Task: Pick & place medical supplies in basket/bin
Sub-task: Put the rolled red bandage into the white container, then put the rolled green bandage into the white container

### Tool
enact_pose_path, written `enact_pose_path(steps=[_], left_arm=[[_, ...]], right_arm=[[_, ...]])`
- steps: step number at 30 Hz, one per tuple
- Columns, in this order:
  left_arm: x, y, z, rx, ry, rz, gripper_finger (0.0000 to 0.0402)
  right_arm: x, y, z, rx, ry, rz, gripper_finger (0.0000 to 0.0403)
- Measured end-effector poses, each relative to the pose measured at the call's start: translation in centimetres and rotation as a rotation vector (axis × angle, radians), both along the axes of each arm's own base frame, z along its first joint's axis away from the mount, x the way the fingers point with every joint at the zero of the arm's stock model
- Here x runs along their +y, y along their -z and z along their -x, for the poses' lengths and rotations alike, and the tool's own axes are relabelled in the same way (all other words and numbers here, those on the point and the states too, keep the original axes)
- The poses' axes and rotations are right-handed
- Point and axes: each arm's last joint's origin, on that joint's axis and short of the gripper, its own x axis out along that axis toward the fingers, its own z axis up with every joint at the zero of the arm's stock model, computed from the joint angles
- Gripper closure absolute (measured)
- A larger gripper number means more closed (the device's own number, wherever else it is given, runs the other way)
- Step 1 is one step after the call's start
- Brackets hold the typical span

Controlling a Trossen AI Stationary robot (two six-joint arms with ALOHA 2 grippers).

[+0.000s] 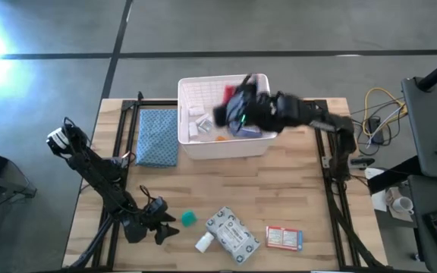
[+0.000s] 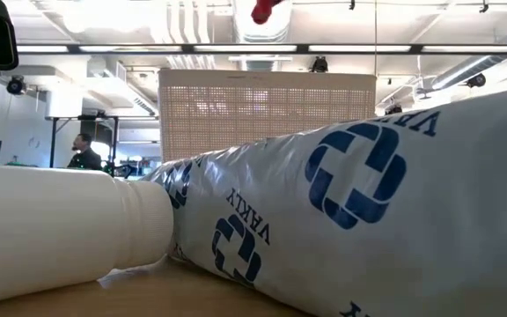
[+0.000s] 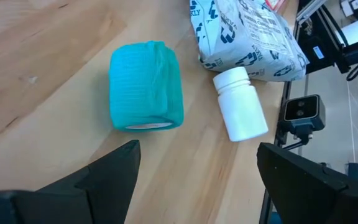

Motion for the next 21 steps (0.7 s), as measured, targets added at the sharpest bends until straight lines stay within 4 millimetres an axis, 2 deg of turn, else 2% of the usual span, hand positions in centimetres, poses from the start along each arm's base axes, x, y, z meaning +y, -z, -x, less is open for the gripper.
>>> enact_pose_path(steps=[4,7,14,21], left_arm=[[0.0,0.0,0.0,0.001,-0.001,0.000,0.0100],[0.0,0.0,0.0,0.002,-0.003,0.003,0.0100],[0.0,0.0,0.0,0.005,-0.017,0.022,0.0100],[0.1,0.0,-0.1,0.007,-0.032,0.034,0.0100]], right_arm=[[-3.4,-0.7,1.3,0.003,0.047,-0.030,0.0215],[-4.3,-0.8,1.5,0.002,0.059,-0.040,0.0184],[-4.4,-0.2,1.6,0.096,0.020,-0.013,0.0134],[-2.0,0.5,1.9,0.208,-0.053,-0.029,0.0126]])
